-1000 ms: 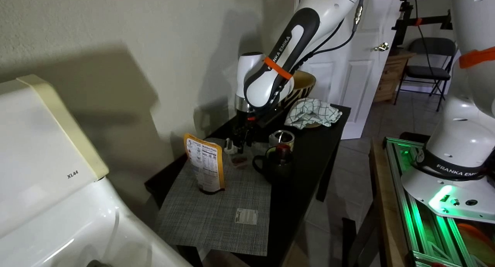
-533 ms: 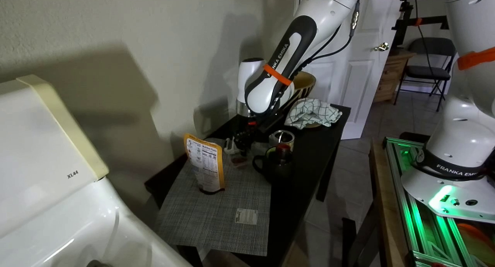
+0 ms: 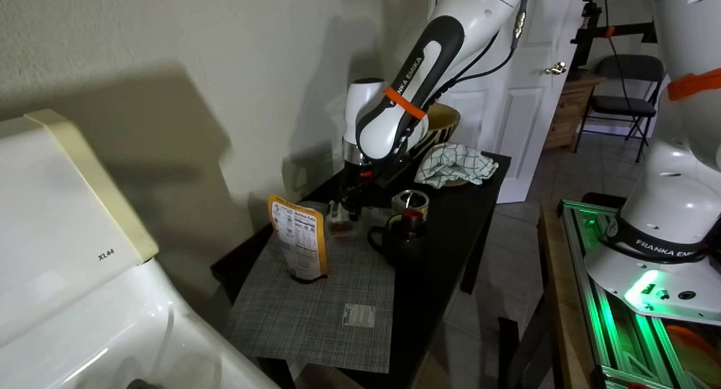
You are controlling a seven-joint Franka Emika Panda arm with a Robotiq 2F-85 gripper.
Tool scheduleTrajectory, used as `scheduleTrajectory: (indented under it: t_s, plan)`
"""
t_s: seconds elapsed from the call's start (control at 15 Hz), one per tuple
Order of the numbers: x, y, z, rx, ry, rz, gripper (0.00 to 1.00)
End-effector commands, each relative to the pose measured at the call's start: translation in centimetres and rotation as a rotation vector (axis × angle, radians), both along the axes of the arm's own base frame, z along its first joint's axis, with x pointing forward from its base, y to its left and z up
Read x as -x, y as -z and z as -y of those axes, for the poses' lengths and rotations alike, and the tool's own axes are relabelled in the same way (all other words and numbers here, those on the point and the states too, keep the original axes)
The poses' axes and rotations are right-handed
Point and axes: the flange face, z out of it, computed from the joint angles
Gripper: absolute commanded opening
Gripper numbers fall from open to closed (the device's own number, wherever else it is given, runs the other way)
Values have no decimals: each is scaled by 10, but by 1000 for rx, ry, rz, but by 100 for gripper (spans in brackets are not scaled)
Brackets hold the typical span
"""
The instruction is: Pour the contents of the small lunchbox into the orange can
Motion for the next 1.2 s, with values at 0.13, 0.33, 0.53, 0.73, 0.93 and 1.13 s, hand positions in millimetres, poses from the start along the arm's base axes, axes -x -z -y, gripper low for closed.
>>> scheduleTrajectory:
  t_s: [0.13,0.33,0.53,0.73,0.93,1.13]
  plan:
    - [23,-78,6,55,-141,-8,3]
    - [38,-112,34,149,-171,-126,3]
    - [58,-136,65,234,-206,-250,3]
    - [80,-150,85,323,-260,-363,3]
    - [99,-150,90,436,-310,-477,3]
    - [108,-144,91,492,-351,-524,3]
